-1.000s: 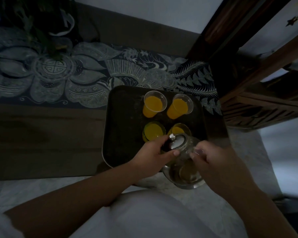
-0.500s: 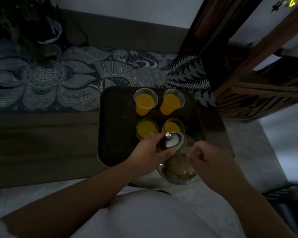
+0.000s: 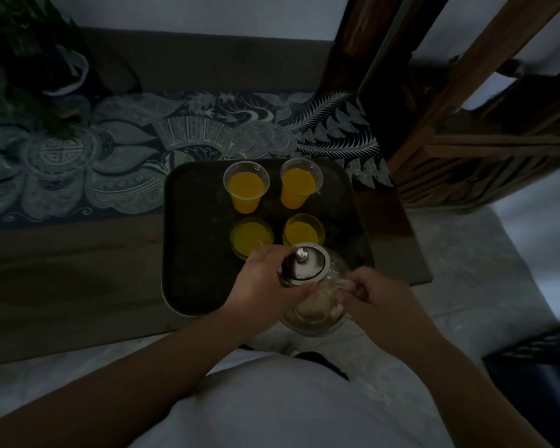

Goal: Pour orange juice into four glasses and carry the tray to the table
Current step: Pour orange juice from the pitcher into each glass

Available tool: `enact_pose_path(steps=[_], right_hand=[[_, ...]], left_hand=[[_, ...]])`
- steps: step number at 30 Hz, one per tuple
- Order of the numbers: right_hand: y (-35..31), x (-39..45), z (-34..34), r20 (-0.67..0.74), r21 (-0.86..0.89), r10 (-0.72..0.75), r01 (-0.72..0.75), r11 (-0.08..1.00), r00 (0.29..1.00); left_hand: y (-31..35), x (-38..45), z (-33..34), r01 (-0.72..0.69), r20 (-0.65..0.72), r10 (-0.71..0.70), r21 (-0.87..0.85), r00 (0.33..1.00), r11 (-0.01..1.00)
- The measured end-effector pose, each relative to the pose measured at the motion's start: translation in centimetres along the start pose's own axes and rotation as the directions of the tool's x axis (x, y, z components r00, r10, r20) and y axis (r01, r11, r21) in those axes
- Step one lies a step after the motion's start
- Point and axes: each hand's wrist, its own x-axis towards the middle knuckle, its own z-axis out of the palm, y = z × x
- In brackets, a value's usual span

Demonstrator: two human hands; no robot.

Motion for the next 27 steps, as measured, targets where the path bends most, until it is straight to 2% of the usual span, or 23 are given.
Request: enact_pose_path(steps=[4,14,21,27], right_hand=[[1.6,0.2,-0.6,0.023,0.030,-0.027,0.026,0.999,0.999],[4.9,1.3,-3.1,0.245,0.145,-0.134,0.100,0.984,0.960],[6.2,2.7,-3.7,0.501,0.311,-0.138,-0.029,0.950,0.854],[5.5,3.3,-2.0,0.633,0.296,-0.142,-0.068,0.953,0.761]], left_hand=[[1.0,-0.2,1.2,-0.010,-0.034,0.014,0.114,0.999,0.993],[4.1,-1.4,4.4,0.039,-0.207,0.017,0.265,0.978,0.963],[5.2,-3.4,5.5,0.099,-0.272,0.004,0.363,0.962,0.926],[5.8,-6.5,5.8,0.220,-0.386,-0.081,0.331,0.919,0.918]])
